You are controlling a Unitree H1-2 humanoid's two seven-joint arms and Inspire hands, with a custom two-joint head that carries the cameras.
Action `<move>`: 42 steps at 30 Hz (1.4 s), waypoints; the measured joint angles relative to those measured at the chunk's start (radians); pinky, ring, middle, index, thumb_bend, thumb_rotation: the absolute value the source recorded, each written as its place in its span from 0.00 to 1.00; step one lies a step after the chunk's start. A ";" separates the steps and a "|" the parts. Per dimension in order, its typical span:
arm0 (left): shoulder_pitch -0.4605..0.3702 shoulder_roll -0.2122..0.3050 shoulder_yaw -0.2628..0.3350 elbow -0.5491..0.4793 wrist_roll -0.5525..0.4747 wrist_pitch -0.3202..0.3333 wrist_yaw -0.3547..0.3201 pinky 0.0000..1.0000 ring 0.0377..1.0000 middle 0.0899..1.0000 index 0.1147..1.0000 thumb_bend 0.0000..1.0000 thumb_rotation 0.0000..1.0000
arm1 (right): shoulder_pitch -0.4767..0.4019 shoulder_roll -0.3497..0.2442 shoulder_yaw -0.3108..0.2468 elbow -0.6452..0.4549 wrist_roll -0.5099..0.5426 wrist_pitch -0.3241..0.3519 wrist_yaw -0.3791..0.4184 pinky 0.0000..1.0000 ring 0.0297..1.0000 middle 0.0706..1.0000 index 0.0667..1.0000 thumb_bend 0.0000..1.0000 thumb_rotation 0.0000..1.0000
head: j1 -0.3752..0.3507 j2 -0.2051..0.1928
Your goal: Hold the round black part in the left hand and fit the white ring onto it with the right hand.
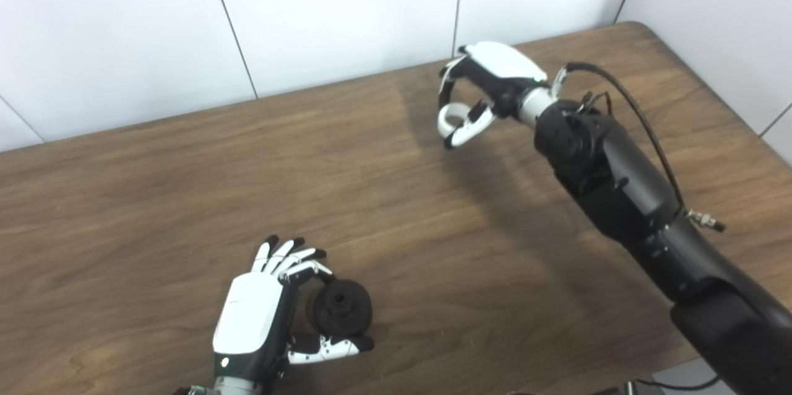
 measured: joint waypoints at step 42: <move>-0.036 -0.106 -0.097 0.009 0.118 0.108 -0.031 1.00 0.91 0.77 0.42 0.53 0.06 | 0.147 0.091 0.129 -0.500 -0.003 -0.008 0.344 1.00 1.00 0.84 0.45 0.52 0.13 | 0.244 0.068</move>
